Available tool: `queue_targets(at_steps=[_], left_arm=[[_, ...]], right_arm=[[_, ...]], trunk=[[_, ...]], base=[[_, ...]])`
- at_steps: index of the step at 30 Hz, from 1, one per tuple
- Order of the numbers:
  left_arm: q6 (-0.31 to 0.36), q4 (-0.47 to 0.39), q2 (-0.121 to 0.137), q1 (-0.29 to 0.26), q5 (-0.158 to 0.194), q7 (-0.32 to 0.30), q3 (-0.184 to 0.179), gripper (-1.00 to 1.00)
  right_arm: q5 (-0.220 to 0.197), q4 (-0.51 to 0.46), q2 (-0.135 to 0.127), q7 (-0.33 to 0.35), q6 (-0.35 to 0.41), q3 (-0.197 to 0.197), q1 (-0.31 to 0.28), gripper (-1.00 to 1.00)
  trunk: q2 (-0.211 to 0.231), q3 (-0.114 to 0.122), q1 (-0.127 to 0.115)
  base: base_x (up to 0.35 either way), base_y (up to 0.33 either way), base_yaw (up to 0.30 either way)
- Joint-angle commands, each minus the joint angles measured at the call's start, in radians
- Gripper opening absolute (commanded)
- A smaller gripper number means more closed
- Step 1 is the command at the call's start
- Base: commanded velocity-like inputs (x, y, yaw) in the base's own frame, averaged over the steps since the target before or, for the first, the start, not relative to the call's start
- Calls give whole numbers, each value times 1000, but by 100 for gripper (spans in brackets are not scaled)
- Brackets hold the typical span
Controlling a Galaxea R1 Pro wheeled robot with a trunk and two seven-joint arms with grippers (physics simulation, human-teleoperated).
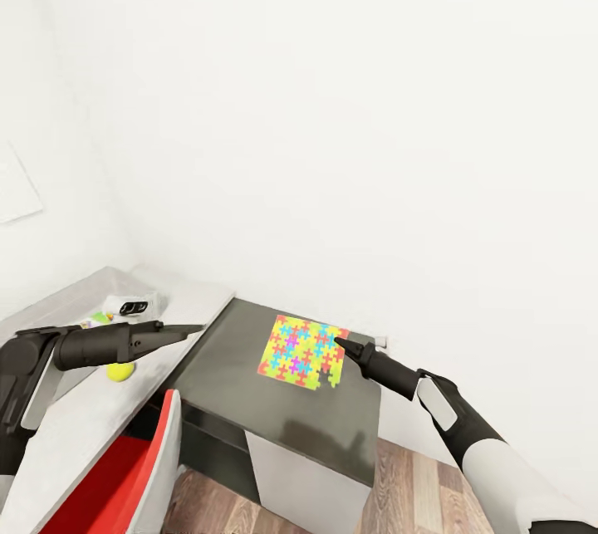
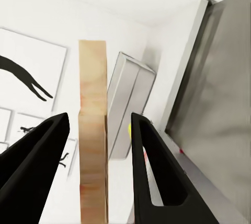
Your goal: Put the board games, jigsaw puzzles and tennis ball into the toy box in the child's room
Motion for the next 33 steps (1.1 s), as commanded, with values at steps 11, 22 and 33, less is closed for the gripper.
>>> queue_targets(at_steps=[11, 22, 33], left_arm=[[10, 0, 0, -1, -1, -4, -2, 100], [9, 0, 0, -1, -1, -4, -2, 100], [9, 0, 0, -1, -1, -4, -2, 100]], right_arm=[[-7, 0, 2, -5, 6, 7, -1, -100], [-7, 0, 5, -8, 6, 8, -1, -100], [-7, 0, 6, -8, 6, 8, -1, -100]], trunk=[[-2, -2, 1], [-2, -2, 1], [-2, -2, 1]], base=[[0, 0, 282], [0, 0, 287], [0, 0, 287]])
